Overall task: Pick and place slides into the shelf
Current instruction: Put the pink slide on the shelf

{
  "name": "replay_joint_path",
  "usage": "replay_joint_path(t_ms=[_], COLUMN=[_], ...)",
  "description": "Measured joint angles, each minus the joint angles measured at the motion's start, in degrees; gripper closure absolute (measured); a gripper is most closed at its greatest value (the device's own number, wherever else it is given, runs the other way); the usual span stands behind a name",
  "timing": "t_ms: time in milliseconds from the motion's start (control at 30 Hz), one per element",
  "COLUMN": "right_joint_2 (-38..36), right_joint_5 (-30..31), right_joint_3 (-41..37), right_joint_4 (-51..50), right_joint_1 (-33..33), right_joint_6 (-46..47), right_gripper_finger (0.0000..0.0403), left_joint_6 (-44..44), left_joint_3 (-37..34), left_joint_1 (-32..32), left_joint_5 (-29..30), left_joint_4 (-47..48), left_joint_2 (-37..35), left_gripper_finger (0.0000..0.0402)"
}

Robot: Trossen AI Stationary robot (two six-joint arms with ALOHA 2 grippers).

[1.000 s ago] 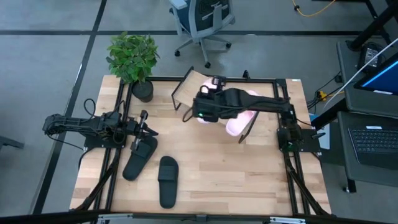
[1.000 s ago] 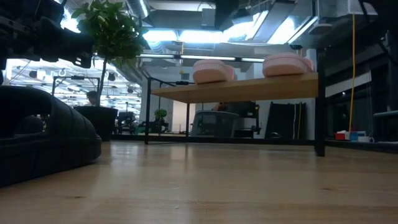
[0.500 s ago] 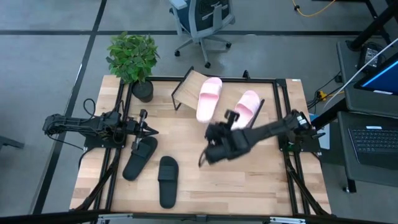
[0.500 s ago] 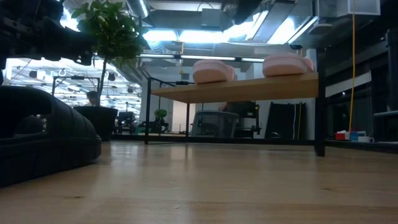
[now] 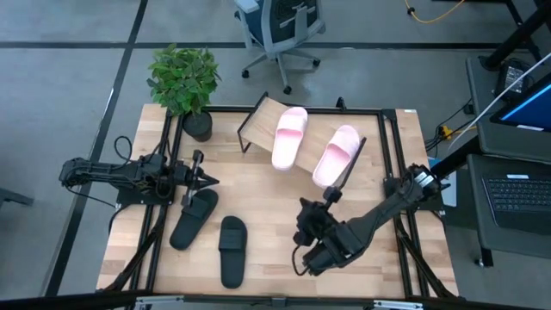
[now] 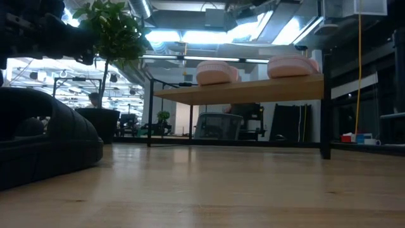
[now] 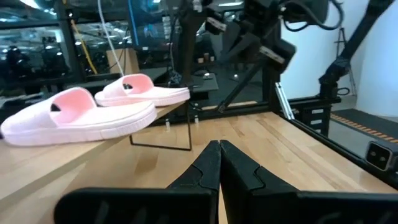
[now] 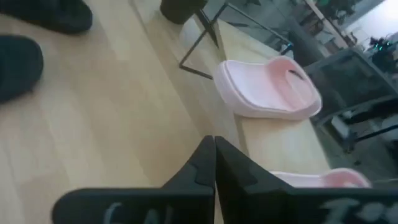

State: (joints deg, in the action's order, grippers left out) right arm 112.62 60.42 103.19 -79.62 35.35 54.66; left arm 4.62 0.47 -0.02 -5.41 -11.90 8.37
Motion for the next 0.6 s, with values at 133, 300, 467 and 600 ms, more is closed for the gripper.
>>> replay_joint_path(t_ms=[133,300,467,600], right_joint_2=[0.0,0.1,-1.6,-6.1], right_joint_5=[0.1,-3.4,-7.8,-19.2], right_joint_3=[-4.4,-10.9,-16.5,-24.5], right_joint_4=[7.6,24.1,46.2,65.7], right_joint_1=[1.1,1.2,1.2,0.2], right_joint_6=[2.0,-4.4,-20.1,-33.8], right_gripper_finger=[0.0401,0.0401,0.0402,0.0402], left_joint_6=[0.0,0.0,0.0,-0.1], left_joint_3=[0.0,0.0,0.0,0.0], left_joint_1=[0.0,0.0,0.0,0.0], left_joint_5=[0.1,0.1,0.2,0.1], left_joint_4=[-0.8,-1.2,-1.2,-1.9], left_joint_2=[0.0,0.0,0.0,0.0], left_gripper_finger=[0.0401,0.0401,0.0401,0.0401])
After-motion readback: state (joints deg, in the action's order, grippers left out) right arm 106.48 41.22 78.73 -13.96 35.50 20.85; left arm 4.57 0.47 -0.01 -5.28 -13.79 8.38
